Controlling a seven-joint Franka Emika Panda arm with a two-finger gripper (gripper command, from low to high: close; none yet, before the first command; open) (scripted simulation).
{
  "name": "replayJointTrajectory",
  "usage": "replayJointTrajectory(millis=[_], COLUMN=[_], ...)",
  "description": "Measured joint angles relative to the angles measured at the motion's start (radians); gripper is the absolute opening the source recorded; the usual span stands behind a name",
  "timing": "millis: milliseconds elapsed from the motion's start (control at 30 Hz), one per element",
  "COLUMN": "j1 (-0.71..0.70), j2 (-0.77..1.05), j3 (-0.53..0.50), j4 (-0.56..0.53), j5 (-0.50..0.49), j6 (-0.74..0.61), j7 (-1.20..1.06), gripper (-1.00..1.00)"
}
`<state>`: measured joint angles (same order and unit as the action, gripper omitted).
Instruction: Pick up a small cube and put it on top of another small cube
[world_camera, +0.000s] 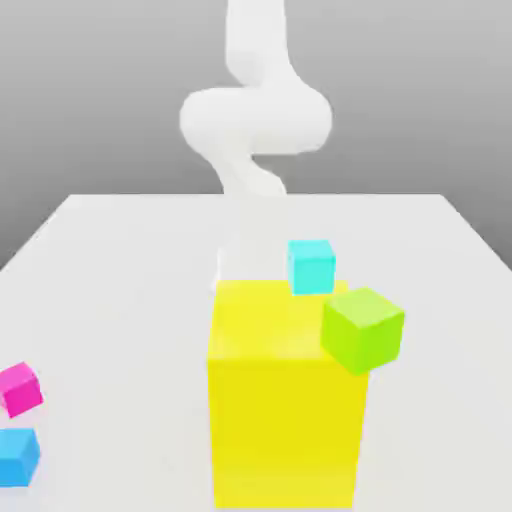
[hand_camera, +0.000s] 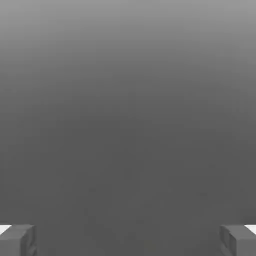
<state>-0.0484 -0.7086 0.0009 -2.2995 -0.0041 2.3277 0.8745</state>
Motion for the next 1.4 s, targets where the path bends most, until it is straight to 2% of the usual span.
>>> replayJointTrajectory(millis=[367,600,933,1100,1133,1400], j1=[-0.187,-0.276,-0.385,-0.427,-0.431,-0.427], j2=[0.405,0.659,1.025,1.206,1.227,1.201], j3=[-0.025,-0.081,-0.145,-0.116,-0.111,-0.117], j4=[0.002,0.004,0.006,0.037,0.042,0.036], j5=[-0.025,-0.019,0.094,0.150,0.155,0.148], j6=[0.123,0.200,0.308,0.427,0.443,0.424], j7=[0.335,0.530,0.734,0.729,0.725,0.731], gripper=[0.00,0.00,0.00,0.00,-1.00,-1.00])
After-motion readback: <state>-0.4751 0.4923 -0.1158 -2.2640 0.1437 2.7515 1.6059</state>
